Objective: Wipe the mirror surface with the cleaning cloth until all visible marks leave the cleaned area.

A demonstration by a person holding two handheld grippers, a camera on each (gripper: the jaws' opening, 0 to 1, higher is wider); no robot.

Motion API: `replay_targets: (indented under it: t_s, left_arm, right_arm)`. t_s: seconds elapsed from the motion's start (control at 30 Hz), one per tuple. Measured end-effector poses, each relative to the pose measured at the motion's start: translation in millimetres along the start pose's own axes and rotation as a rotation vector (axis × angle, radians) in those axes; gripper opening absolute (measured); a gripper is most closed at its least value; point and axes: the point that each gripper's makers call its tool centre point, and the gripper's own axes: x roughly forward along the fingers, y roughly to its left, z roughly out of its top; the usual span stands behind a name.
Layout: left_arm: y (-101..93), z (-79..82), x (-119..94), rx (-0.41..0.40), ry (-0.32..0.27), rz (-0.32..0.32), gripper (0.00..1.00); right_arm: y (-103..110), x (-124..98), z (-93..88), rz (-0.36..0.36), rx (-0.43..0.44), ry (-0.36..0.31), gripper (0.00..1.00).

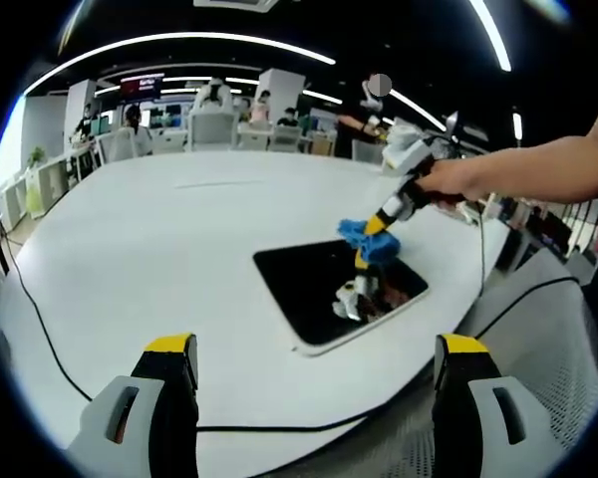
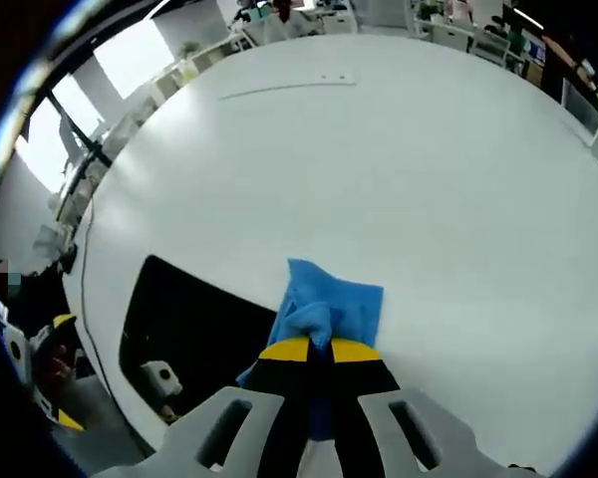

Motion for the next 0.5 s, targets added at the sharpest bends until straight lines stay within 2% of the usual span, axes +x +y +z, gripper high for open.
replay_targets:
  t_s: [0.33, 0.43, 0.5]
  left_arm:
    - [-0.6, -0.9, 0, 0.006, 0.005, -0.004, 0.99]
    - [-0.3, -1.2, 0, 0.007, 0.008, -0.001, 0.99]
    - [0.4, -1.2, 0, 0.004, 0.007, 0.002, 0.99]
  right_arm:
    - [2, -2, -1.0, -0.023, -0.051, -0.026, 0.0]
    - [3, -7, -1.0, -0.03, -0.033, -0.045, 0.0]
    - [9, -14, -4.3, 0.002, 0.007, -0.039, 0.0]
